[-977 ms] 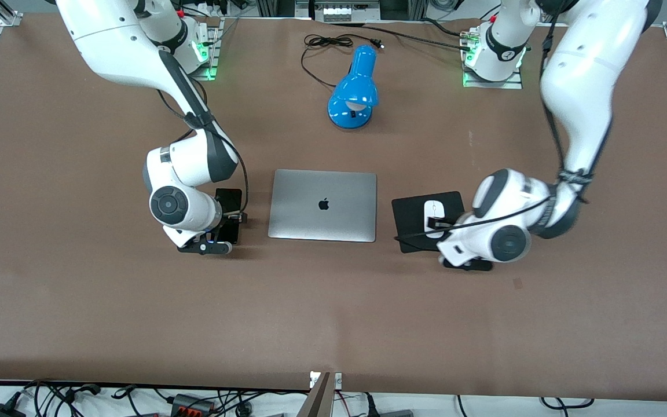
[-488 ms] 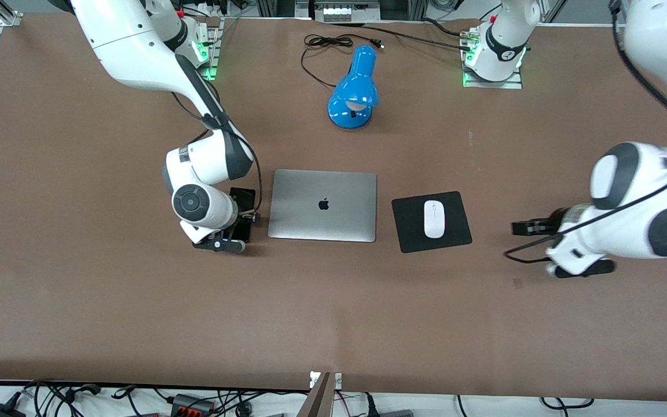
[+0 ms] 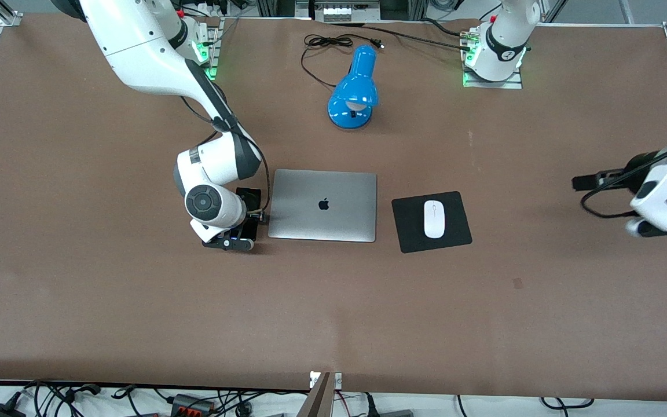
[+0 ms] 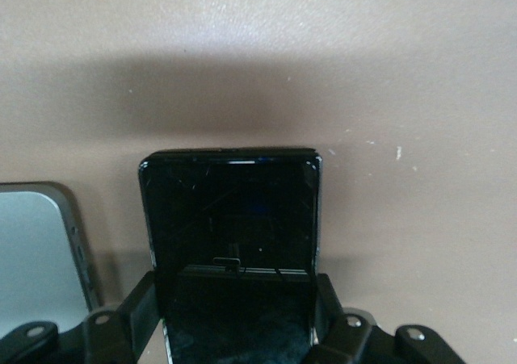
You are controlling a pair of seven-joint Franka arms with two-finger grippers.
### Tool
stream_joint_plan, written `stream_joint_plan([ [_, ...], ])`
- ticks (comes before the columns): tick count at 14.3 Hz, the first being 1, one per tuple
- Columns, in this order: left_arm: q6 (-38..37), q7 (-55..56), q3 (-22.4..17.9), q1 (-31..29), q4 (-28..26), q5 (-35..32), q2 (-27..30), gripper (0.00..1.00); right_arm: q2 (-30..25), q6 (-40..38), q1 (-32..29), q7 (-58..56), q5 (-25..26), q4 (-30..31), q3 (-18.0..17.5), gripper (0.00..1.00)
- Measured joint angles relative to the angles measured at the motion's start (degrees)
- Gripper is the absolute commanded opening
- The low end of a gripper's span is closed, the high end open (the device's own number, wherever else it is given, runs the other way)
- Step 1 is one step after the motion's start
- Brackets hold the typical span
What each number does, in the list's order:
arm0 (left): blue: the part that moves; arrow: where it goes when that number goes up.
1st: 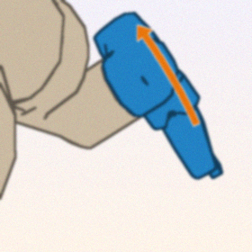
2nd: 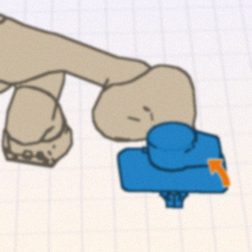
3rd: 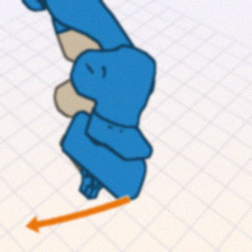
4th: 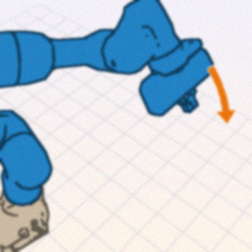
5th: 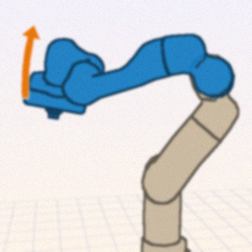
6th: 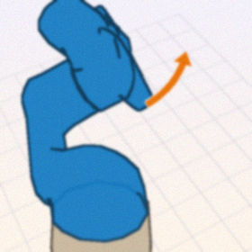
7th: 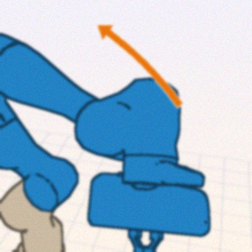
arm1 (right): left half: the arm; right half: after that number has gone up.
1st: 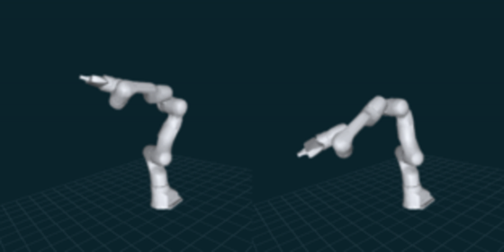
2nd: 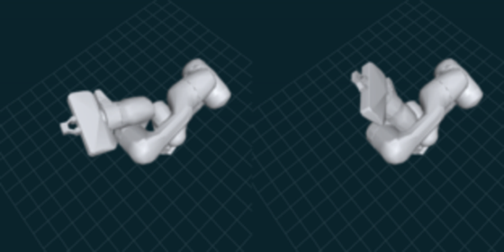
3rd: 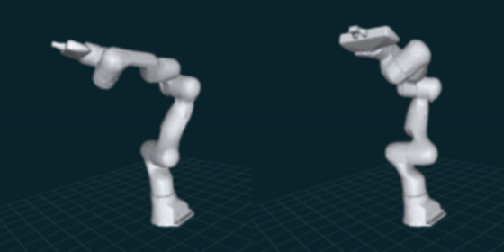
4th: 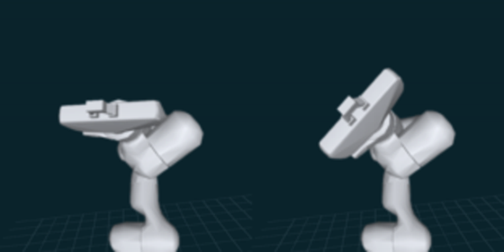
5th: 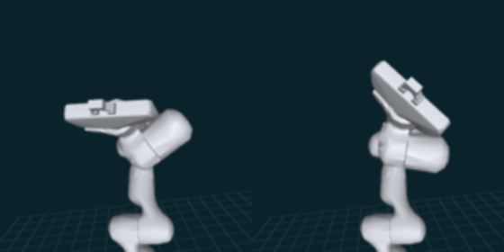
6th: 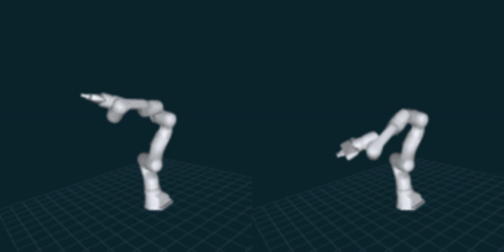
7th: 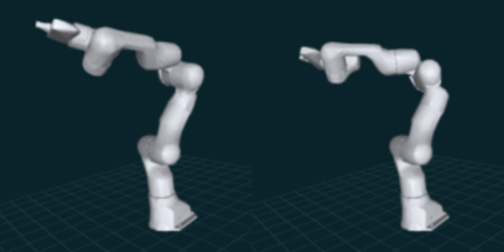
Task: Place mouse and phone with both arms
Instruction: 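Release the mouse and withdraw the left gripper while the right lowers the phone, then set the phone beside the laptop and open the right gripper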
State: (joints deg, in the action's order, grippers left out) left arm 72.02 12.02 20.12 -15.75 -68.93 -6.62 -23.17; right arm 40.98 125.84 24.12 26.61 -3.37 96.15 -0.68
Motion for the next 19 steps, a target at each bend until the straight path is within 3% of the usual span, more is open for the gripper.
stream_joint_plan([
  [10, -2.8, 0.1, 3.6, 1.7, 0.2, -2.2, 3.1, 1.00, -0.7, -3.6, 0.7, 0.0, 0.0, 0.1, 0.1, 0.17],
  [13, 1.1, 0.1, 3.9, 1.6, -6.9, -2.2, 6.9, 1.00, -1.0, -3.8, 0.7, 0.0, 0.0, 0.4, 0.1, 0.18],
  [14, 4.0, 0.1, 4.4, 1.6, -10.6, -2.2, 9.2, 1.00, -1.0, -3.8, 0.8, 0.0, 0.0, 0.6, 0.1, 0.23],
  [15, 6.6, 0.1, 5.3, 1.6, -14.0, -2.2, 11.6, 1.00, -1.0, -3.8, 0.9, 0.0, 0.0, 0.8, 0.1, 0.35],
  [17, 10.7, 0.3, 6.3, 1.8, -18.0, -2.2, 15.3, 1.00, -1.0, -3.8, 1.3, 0.0, 0.0, 1.2, 0.1, 0.72],
  [18, 12.5, 0.3, 6.3, 1.9, -18.9, -2.2, 16.3, 1.00, -1.0, -3.8, 1.4, 0.0, 0.0, 1.3, 0.1, 1.00],
  [19, 13.6, 0.3, 5.7, 1.9, -19.5, -2.1, 16.9, 1.00, -1.0, -3.8, 1.4, 0.0, 0.0, 1.3, 0.1, 1.00],
])
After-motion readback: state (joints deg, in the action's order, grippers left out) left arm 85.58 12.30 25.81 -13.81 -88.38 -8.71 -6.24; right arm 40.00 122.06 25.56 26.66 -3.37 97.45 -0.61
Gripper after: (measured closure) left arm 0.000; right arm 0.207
